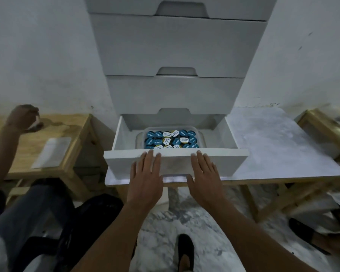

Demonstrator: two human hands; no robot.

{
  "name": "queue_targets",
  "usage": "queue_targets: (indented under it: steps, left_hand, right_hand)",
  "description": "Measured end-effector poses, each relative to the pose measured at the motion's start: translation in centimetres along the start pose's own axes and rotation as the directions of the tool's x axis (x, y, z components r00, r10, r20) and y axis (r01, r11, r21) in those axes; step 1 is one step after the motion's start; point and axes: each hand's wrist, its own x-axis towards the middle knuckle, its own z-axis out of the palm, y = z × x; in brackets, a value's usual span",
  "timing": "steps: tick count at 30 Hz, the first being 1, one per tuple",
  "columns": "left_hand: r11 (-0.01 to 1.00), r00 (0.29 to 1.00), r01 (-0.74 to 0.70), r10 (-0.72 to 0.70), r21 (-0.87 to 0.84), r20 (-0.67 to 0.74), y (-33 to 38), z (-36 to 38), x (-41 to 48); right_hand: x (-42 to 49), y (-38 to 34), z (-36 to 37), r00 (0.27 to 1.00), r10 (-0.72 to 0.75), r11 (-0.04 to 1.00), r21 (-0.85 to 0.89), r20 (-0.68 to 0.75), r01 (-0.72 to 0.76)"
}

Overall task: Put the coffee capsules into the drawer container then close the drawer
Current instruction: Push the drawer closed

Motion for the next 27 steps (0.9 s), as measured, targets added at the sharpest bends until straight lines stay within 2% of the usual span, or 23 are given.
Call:
queue_targets:
  steps: [4, 7, 15, 27]
  left_hand:
    - [0.995, 0.995, 0.045, -0.053, 0.091, 0.088, -0.9, 1.2, -1.5]
    - [0.99, 0.987, 0.071, -0.087, 0.121, 0.137, -1.0, 2.4, -2.4]
    - [0.984, 0.978, 0.143, -0.156, 0.103, 0.136, -0.7, 3.7, -0.9]
    - [0.984, 0.976, 0.172, -0.177, 0.047, 0.126, -1.2, 4.4, 4.5]
  right_hand:
    - [-1.1, 0.0, 1.5, 0.996, 0.04, 0.995, -0.094, 0.083, -0.032]
    - [-1.3, -0.1, 2.7, 0.995, 0.078, 0.986, -0.154, 0.066, -0.067]
    - [-0.5, -0.1, 4.3, 0.995, 0.102, 0.978, -0.184, -0.008, -0.102]
    - [5.6, 1.2, 4.1, 0.993, 0.12, 0.985, -0.13, 0.014, -0.117]
